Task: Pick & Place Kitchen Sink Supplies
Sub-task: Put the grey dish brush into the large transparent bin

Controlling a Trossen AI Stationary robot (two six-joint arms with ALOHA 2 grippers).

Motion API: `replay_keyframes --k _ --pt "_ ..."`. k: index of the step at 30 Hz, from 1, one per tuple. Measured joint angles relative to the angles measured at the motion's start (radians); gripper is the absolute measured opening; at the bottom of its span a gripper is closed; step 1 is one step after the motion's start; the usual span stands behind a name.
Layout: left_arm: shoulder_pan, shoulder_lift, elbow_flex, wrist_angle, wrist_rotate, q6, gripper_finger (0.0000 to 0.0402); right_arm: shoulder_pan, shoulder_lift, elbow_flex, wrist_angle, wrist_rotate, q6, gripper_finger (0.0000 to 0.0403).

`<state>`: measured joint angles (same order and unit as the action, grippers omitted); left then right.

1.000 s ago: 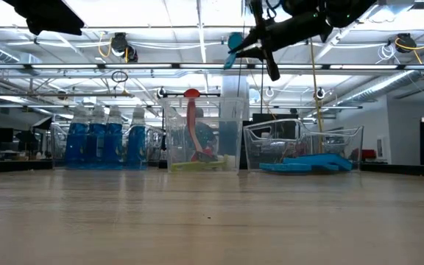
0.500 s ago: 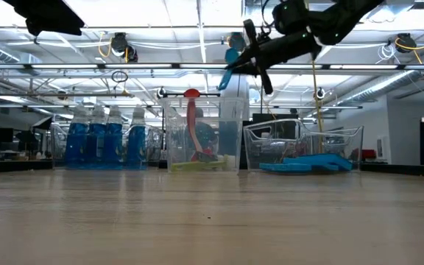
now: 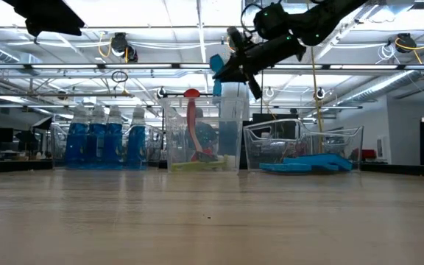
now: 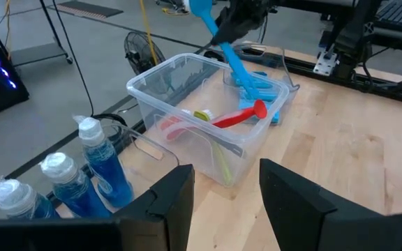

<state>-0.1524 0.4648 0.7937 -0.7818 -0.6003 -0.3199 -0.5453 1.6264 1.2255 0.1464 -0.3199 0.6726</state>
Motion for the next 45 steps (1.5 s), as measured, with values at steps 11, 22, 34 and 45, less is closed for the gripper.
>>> replay_keyframes --k 11,22,34,45 --pt "0.000 0.000 0.000 -0.001 0.000 0.000 0.0166 0.017 0.061 0.045 -0.073 -0.025 -0.027 0.0008" --pt "0.000 0.000 0.000 -0.001 -0.002 0.003 0.0166 0.030 0.061 0.045 -0.144 -0.021 -0.034 0.0011" --pt "0.000 0.000 0.000 -0.001 -0.003 0.003 0.0166 0.030 0.061 0.045 -0.181 -0.022 -0.057 0.0014" --pt "0.000 0.000 0.000 -0.001 -0.002 0.003 0.0166 0.030 0.061 0.045 -0.192 -0.025 -0.055 0.0042"
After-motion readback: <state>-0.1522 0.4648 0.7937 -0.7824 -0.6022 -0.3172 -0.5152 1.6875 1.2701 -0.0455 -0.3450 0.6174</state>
